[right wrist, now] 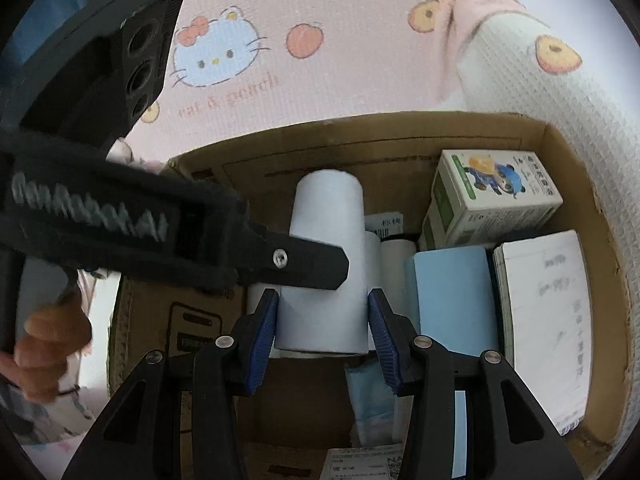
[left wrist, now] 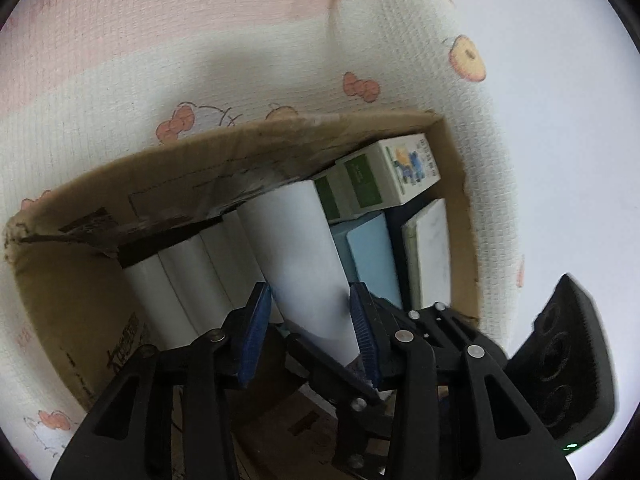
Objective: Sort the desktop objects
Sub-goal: 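Lower the tube into the box beside the standing tubes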
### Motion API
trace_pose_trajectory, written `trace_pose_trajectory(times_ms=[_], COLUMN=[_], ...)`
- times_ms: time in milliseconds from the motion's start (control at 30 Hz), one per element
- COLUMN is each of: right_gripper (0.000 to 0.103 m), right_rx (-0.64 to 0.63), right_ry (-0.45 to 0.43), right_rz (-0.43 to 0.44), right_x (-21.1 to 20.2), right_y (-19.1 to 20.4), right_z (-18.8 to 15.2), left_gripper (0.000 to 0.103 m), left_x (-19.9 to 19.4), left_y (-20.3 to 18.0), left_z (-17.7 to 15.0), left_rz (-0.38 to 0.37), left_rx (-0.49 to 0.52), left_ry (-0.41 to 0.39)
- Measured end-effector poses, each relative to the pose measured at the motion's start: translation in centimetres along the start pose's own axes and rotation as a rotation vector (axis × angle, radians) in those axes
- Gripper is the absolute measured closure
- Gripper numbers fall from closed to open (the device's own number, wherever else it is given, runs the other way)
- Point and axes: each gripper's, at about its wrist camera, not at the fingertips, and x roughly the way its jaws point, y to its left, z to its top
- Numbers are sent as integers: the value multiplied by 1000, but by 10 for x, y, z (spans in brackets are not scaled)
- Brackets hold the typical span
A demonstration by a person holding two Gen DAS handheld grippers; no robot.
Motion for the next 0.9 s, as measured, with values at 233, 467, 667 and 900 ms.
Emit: trace_pose_trajectory(times_ms=[233, 467, 667, 900], right_gripper=[60, 59, 59, 59], right_rx=[53, 26, 21, 2], right_ry=[92, 189, 234, 222], right_rz=[32, 60, 107, 92], right_x=[12, 24, 32, 23], right_y=[-12, -12, -17, -14], right_z=[-3, 1, 2, 3], left_gripper=[58, 59, 63, 63], left_x=[15, 18, 23, 22], left_y=[5, 5, 3, 6], left_z=[0, -1, 0, 2], left_rz=[67, 137, 223, 273], left_rx=[-70, -82, -101, -95], left_ry=[46, 38, 59, 45])
